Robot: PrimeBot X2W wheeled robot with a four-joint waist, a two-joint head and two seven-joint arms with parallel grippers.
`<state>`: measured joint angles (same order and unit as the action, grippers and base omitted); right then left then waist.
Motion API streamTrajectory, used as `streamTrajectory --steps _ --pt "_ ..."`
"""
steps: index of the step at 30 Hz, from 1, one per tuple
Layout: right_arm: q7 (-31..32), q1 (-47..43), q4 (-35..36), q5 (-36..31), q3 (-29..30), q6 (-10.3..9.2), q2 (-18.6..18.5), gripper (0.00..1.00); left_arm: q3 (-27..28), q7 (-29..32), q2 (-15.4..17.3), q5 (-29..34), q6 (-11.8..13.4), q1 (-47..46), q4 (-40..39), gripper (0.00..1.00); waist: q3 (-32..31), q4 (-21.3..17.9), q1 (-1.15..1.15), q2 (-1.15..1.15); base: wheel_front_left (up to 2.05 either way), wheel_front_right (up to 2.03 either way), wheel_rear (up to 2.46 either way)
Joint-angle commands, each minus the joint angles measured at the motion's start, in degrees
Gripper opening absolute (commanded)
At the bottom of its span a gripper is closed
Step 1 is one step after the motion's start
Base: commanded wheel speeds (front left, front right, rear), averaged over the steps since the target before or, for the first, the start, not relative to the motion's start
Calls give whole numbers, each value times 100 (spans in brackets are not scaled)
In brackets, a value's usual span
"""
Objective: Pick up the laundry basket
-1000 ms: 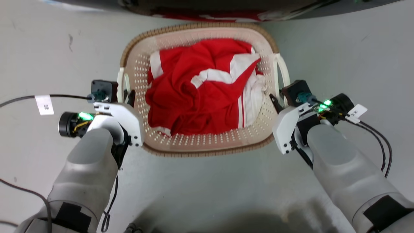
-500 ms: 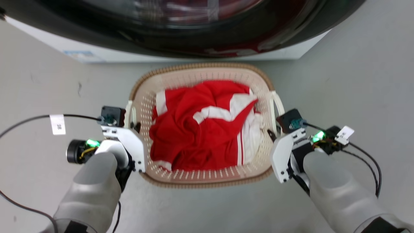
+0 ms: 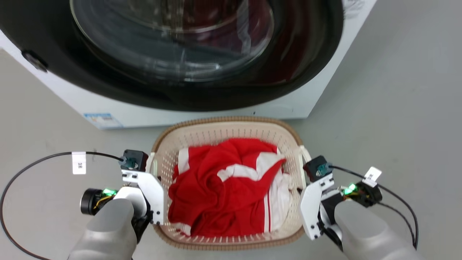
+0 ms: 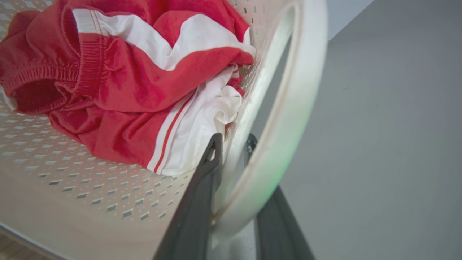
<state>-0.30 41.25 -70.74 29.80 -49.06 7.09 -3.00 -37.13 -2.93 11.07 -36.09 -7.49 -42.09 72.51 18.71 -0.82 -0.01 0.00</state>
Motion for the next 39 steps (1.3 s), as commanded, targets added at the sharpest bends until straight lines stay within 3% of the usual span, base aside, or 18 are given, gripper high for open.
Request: streamTrajectory --steps 1,22,39 --pt "112 -189 40 68 -129 72 23 0 -79 57 67 -59 10 60 -73 0 -345 -95 1 0 0 0 0" --pt "781 -744 -43 890 -806 71 -10 0 -853 1188 107 -914 -3 628 -506 0 -1518 -100 1 0 0 0 0" --pt "1247 -922 146 1552 -1367 70 -178 0 -1329 1236 256 -1437 -3 731 -499 0 -1943 -189 1 0 0 0 0"
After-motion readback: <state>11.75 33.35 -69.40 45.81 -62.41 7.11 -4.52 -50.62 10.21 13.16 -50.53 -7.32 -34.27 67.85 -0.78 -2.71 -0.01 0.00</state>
